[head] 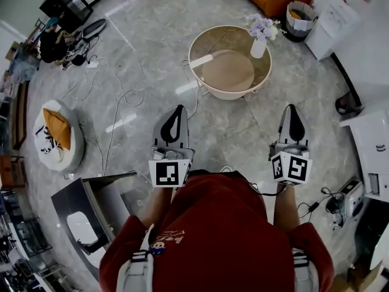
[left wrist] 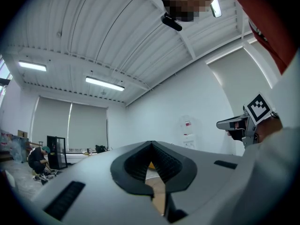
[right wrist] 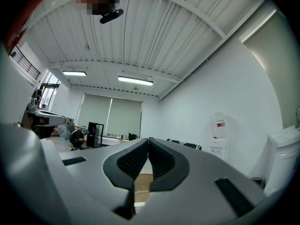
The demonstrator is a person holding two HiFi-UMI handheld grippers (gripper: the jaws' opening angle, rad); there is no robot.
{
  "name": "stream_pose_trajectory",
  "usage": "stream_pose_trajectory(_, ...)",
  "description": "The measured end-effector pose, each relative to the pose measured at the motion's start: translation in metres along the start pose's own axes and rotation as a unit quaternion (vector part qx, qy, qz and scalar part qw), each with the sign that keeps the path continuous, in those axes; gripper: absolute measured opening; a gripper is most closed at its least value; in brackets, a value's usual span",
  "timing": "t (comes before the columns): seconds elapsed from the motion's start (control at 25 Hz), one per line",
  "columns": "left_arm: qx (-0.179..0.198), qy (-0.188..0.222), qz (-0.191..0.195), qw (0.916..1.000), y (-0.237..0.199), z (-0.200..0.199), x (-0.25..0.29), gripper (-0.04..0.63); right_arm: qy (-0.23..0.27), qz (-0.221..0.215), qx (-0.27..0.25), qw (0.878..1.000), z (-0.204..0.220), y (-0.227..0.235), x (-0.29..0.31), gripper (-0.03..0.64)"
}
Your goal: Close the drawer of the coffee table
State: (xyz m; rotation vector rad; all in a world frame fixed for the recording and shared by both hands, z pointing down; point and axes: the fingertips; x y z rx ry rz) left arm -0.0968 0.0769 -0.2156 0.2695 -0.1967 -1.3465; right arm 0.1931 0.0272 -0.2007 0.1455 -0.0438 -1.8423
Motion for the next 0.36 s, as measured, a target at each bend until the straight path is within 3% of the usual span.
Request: stream_pose_trajectory(0.36, 0.006, 0.014, 0.003, 0.9999, 0.0008, -0.0052, 0.0076, 0.012, -0.009, 0.010, -0.010, 1.000, 0.0006, 0.0018, -0.0035, 0.021)
Point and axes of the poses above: the fingertips, and each gripper's own axes: x forward along the fingers, y to its right, z out of its underside, and after that the axes turned 7 degrees about x, right-handed
